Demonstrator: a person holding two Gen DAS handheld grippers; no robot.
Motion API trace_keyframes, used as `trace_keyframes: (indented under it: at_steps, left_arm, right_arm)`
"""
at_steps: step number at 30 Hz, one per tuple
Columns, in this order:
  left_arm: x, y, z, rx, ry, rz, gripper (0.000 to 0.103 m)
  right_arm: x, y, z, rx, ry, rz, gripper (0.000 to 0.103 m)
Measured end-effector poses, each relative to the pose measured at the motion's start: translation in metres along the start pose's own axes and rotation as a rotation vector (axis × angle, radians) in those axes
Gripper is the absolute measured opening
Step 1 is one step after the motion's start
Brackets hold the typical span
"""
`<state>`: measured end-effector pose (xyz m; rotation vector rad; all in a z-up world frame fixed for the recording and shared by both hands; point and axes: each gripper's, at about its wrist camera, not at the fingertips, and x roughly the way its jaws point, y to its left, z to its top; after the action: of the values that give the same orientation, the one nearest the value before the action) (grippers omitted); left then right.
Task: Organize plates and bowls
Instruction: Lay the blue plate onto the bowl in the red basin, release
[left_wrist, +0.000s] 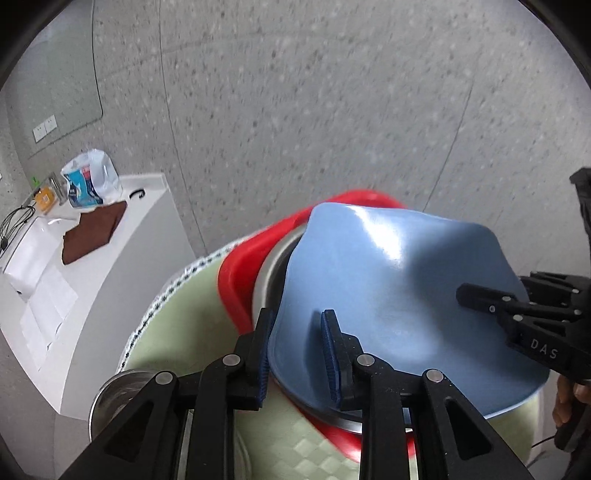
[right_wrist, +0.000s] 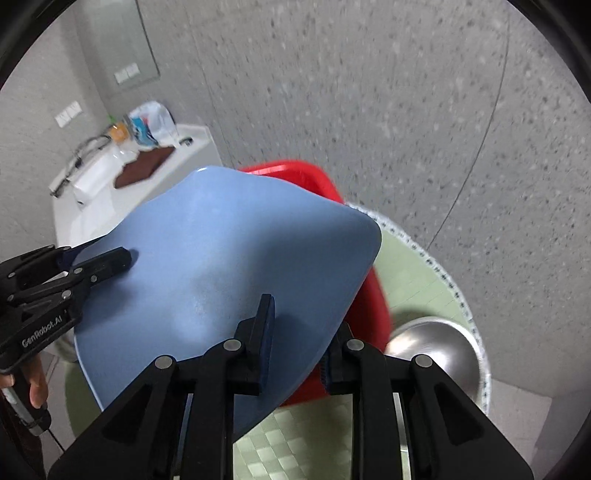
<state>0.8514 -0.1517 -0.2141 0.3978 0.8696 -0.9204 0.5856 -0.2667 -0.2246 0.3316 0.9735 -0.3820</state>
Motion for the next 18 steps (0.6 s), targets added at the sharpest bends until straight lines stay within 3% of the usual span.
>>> trace_keyframes:
  at_steps: [4,8,13,15,18]
  left_arm:
    - [0.024,-0.001,0.012,0.018,0.006,-0.006,0.023]
    - [0.028,0.002,0.013,0.048,0.003,-0.006,0.033]
    - [0.020,-0.006,0.002,0.085,-0.007,-0.031,0.055]
    - [0.012,-0.005,-0.002,0.083,-0.024,-0.033,0.069]
    - [-0.008,-0.002,-0.008,0.068,-0.061,-0.026,0.073]
  right_arm:
    - [0.016,0.008,-0.004,-0.006,0.023,-0.044,0.023]
    - [0.022,0.015,-0.004,-0.006,0.031,-0.078,0.028]
    - [0.013,0.022,-0.006,0.004,0.016,-0.097,0.040]
    - [0.007,0.024,-0.007,0.013,0.010,-0.102,0.042]
    - [-0.009,0.024,-0.014,0.038,-0.014,-0.117,0.064]
